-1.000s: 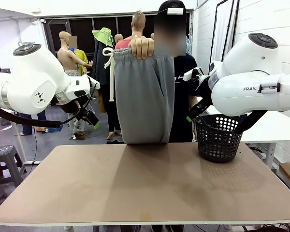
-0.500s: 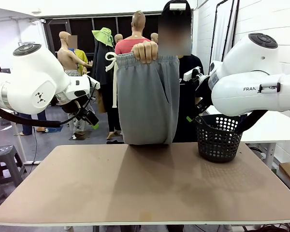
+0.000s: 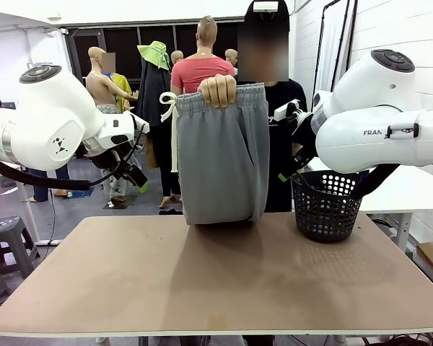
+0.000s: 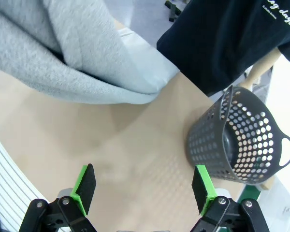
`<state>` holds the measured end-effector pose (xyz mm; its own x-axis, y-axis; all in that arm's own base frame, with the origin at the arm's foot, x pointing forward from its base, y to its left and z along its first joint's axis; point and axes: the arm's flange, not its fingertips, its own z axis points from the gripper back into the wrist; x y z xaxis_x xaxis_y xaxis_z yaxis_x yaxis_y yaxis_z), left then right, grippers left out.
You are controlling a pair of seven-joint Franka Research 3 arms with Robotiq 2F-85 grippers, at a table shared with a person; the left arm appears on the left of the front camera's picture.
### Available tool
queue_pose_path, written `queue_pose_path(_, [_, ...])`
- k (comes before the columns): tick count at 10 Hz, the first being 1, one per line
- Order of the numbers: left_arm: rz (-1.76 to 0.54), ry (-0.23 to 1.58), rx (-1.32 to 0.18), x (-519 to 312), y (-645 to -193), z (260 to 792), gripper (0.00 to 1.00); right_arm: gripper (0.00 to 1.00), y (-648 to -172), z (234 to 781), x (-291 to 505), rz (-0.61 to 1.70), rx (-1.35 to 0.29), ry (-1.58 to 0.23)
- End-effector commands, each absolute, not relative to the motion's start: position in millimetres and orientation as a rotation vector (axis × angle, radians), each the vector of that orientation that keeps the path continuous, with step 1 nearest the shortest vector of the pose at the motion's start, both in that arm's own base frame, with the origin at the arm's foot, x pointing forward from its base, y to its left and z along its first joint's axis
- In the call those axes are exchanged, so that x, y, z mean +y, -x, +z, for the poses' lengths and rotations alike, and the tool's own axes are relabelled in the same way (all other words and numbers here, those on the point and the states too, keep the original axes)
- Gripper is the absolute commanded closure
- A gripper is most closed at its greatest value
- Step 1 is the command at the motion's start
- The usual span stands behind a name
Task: Fold the training pants.
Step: Grab both ends of the Training pants handed by a person.
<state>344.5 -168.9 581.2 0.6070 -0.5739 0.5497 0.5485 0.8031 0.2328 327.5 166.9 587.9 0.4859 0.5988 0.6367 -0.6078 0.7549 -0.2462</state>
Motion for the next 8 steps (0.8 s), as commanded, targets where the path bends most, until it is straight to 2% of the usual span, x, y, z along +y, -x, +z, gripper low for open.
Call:
queue_pose_path(1, [-0.696, -0.083, -0.639, -169.4, -344.9, 583.7, 0.0, 0.0, -329.6, 588.4, 163.6, 0.786, -0.755, 0.005])
queue_pose_path(3, [-0.824, -0.163, -0.596, -168.6, -343.3, 590.4, 0.0, 0.0, -334.3, 591.7, 149.6, 0.876, -0.697, 0.05])
queue_pose_path(5, [-0.979, -0.195, -0.551, -159.3, -342.6, 595.0, 0.0, 0.0, -338.9, 595.7, 136.0, 1.017, -0.622, 0.126])
queue_pose_path(8, [-1.187, -0.2, -0.522, -148.6, -342.1, 592.2, 0.0, 0.0, -346.6, 594.9, 125.7, 1.25, -0.596, 0.203])
